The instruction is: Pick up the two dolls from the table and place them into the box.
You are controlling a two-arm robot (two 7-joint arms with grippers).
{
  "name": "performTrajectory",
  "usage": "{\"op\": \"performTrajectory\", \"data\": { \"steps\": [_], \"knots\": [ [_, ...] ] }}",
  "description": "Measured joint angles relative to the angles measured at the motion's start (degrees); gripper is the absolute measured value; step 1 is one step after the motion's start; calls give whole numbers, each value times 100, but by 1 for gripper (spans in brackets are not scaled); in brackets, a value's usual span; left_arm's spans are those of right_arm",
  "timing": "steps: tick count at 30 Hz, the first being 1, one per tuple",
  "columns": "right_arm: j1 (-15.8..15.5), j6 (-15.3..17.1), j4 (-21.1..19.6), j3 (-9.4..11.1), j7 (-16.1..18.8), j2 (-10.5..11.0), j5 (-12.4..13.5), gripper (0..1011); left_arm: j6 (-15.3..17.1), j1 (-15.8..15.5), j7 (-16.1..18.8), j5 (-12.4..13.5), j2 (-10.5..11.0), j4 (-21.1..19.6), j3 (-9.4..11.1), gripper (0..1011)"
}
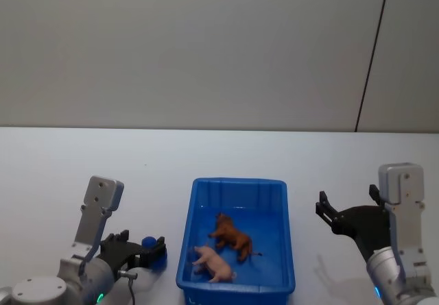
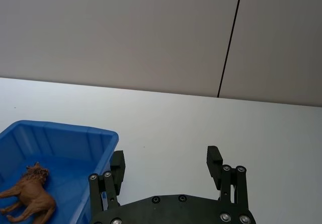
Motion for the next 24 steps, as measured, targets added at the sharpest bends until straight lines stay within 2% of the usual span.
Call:
{"op": "performTrajectory", "data": {
  "steps": [10, 11, 16, 17, 24],
  "knots": [
    [0, 0, 0, 0, 0, 0, 0, 1001, 30, 32, -53, -82, -6, 21, -11, 609],
    [-1, 0, 0, 0, 0, 0, 0, 1001, 30, 43, -54, -95, -6, 19, -12, 547],
    [0, 0, 0, 0, 0, 0, 0, 1001, 18, 74, -55, -120, -6, 6, -15, 404],
    [0, 0, 0, 0, 0, 0, 0, 1000, 5, 83, -55, -124, -6, 0, -16, 348],
    [0, 0, 0, 0, 0, 0, 0, 1001, -77, 114, -52, -130, -13, -27, -16, 295]
  ]
}}
